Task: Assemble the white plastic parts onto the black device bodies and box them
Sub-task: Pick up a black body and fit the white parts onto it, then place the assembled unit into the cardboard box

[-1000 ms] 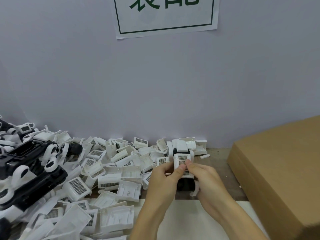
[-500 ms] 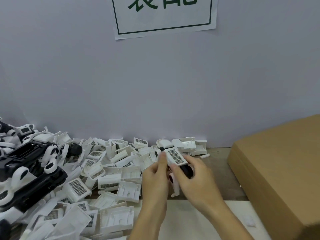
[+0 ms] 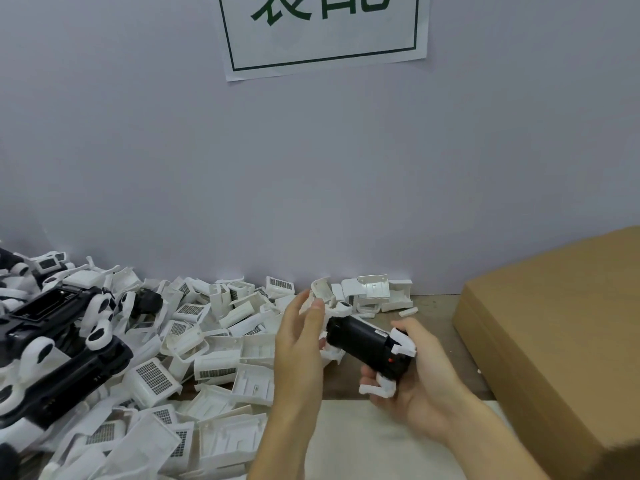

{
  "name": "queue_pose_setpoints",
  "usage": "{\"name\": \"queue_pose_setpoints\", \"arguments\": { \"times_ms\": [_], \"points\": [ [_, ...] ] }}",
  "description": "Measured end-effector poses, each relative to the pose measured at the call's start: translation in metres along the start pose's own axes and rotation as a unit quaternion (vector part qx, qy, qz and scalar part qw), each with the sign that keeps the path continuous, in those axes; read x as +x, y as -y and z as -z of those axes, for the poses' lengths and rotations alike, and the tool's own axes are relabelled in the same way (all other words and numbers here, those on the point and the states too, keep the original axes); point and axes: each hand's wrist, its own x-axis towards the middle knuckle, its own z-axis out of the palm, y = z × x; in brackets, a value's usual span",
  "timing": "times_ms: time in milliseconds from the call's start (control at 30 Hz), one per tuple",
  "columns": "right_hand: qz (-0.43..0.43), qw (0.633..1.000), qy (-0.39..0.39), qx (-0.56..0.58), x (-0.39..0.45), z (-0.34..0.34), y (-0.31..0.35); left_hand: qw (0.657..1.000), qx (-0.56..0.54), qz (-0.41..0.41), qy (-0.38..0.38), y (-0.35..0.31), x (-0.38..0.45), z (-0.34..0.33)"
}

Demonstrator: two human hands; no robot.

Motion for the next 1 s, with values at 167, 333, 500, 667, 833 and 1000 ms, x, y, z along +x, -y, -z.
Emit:
{"name": "queue_pose_setpoints", "arguments": {
  "times_ms": [167,333,500,667,833,1000],
  "points": [
    [-0.004,0.999,0.037,-0.002,0.0,0.006,0.003,1.0,0.003,-0.003,-0.007,-0.001,0.001,0.002],
    [0.093,0.981,0.079,-0.149,0.003,0.013,0.007,0.998,-0.047,0.032,-0.02,-0.006,0.003,0.007],
    [0.27,0.9,0.087,-0.33,-0.006,0.016,0.017,0.998,-0.04,0.031,-0.042,-0.009,0.005,0.012],
    [0.448,0.693,0.002,-0.565,-0.002,0.012,0.013,0.998,-0.029,0.045,0.023,-0.01,0.001,0.009],
    [0.497,0.637,0.017,-0.589,0.009,0.012,0.0,0.998,0.005,0.051,0.023,-0.008,0.003,0.009],
    [0.499,0.636,-0.003,-0.589,0.012,0.015,0.003,0.999,-0.014,0.041,-0.002,-0.006,0.004,0.011]
  ]
}}
